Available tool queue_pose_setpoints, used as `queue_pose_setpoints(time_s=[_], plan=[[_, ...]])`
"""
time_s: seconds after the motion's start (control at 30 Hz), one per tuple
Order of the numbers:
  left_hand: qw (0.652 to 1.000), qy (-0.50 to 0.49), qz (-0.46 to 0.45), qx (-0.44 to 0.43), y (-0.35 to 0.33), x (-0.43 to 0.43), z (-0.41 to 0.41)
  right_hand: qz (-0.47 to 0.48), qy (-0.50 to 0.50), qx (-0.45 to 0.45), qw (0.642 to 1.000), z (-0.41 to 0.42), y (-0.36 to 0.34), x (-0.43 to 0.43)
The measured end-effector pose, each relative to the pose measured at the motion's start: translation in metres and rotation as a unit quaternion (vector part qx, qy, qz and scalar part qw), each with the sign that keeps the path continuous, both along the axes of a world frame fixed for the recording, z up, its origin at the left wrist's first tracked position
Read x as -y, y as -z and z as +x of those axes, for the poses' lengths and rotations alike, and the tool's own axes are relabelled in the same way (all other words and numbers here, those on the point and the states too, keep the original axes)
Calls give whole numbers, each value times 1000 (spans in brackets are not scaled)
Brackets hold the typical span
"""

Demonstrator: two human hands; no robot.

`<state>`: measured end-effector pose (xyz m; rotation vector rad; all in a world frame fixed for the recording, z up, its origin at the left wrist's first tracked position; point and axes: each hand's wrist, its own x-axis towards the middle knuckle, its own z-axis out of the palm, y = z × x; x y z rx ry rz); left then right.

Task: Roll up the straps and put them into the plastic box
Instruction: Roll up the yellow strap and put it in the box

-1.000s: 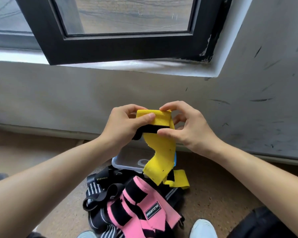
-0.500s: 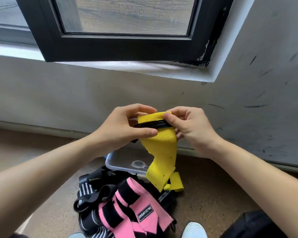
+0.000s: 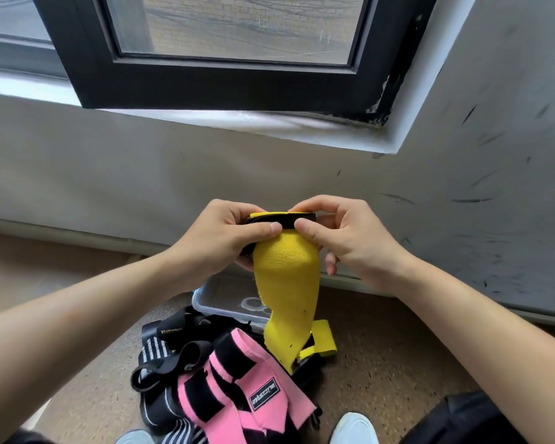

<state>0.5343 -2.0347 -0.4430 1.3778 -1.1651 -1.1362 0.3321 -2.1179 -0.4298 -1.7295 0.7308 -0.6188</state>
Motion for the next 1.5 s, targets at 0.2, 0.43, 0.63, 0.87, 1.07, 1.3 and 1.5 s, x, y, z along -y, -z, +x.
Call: queue_pose_setpoints(time_s=[0.2, 0.43, 0.63, 0.87, 1.07, 1.3, 1.5], plan=[[999, 22, -4, -26, -5, 0, -2, 37, 34, 65, 997, -2, 2, 2], [998, 18, 1, -67, -1, -2, -3, -14, 16, 39, 999, -5, 1, 3], [998, 2, -38, -48, 1, -2, -2, 71, -10, 14, 997, -9, -5, 2], [993, -23, -106, 41, 4, -1, -8, 71, 17, 48, 996, -4, 1, 1], [1000, 1, 16, 16, -5, 0, -10, 36, 34, 82, 995, -7, 4, 3], [999, 9, 42, -21, -7, -1, -7, -15, 20, 80, 996, -6, 7, 4], [999, -20, 11, -45, -4, 0, -6, 37, 10, 32, 999, -5, 7, 5]])
